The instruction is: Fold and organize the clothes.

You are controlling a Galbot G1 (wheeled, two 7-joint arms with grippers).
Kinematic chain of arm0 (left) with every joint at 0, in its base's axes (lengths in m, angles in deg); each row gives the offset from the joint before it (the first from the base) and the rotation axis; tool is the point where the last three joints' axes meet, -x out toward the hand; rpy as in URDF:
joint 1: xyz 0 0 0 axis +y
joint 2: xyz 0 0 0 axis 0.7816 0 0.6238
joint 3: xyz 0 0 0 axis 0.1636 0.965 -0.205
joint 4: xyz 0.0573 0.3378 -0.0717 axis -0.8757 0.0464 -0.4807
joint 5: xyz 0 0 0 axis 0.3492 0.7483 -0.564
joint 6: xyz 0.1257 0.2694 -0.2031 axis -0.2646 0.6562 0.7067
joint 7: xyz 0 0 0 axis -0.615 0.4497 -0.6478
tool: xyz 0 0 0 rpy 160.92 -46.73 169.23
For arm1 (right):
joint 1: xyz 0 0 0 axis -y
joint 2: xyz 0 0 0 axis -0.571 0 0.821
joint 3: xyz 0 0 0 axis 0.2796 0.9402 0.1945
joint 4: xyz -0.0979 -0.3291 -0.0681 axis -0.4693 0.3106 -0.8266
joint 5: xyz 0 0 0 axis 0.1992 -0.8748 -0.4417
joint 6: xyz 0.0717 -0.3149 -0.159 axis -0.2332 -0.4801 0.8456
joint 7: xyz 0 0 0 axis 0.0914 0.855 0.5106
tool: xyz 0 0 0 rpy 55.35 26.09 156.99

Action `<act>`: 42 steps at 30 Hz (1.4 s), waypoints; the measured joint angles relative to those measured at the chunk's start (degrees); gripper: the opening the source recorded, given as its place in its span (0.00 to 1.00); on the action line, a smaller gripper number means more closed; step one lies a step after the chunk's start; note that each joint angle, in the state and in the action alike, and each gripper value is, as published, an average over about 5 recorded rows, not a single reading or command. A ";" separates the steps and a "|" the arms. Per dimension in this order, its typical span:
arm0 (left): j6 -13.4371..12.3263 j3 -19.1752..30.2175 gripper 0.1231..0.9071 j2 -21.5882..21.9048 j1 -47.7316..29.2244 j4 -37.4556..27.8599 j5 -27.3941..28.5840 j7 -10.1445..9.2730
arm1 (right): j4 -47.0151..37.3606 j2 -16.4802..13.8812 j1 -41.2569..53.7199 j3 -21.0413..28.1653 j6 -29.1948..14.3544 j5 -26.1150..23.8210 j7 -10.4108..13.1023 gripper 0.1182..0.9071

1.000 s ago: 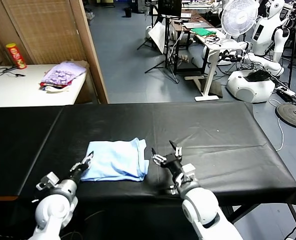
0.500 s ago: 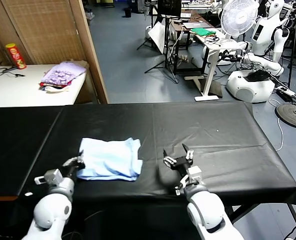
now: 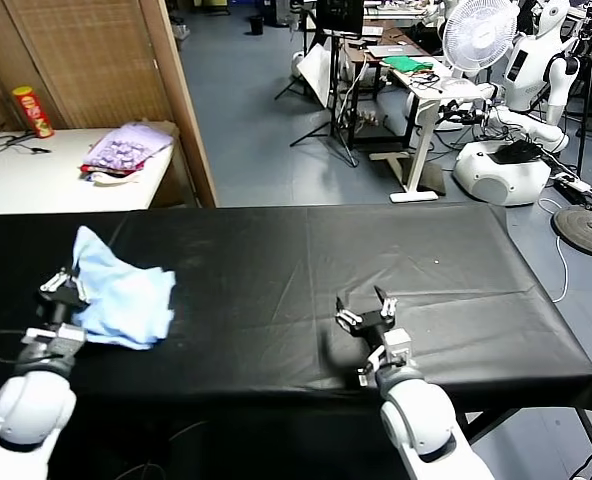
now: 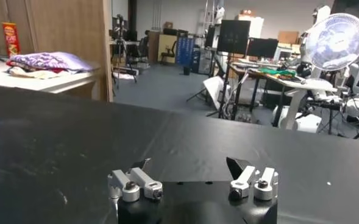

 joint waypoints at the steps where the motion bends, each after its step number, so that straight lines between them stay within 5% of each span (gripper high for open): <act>1: 0.99 0.59 0.01 -0.19 -0.07 1.09 -2.03 0.32 | -0.01 0.00 -0.13 -0.03 0.00 -0.01 -0.04 0.86; 7: 5.36 8.22 0.01 -5.26 -2.32 5.66 -22.37 -0.38 | 0.03 -0.45 -0.95 -0.86 -0.12 0.01 -0.26 0.86; 12: 5.20 16.24 0.01 -12.22 -4.91 6.03 -32.13 -2.03 | -0.14 -1.05 -1.08 -1.32 -0.68 1.25 -0.78 0.86; 18: 1.91 22.67 0.06 -18.80 -6.21 3.42 -30.54 0.31 | -0.49 -1.62 -0.37 -0.10 -1.64 5.35 -2.71 0.86; 27: -7.78 26.19 0.63 -19.82 -5.37 3.92 -28.60 8.44 | -2.91 -1.56 2.93 3.66 0.75 16.40 -4.01 0.86; 31: -10.38 25.49 0.83 -18.94 -4.44 4.93 -28.54 8.91 | -5.64 -0.25 5.51 6.16 2.81 21.62 -1.75 0.86; 37: -12.10 23.40 0.86 -18.09 -2.33 5.61 -28.41 8.61 | -12.29 3.17 10.46 8.66 3.40 27.52 1.50 0.85; 42: -13.29 21.52 0.86 -17.60 -0.41 5.87 -28.57 8.06 | -17.53 5.98 13.90 9.21 2.83 28.72 2.41 0.63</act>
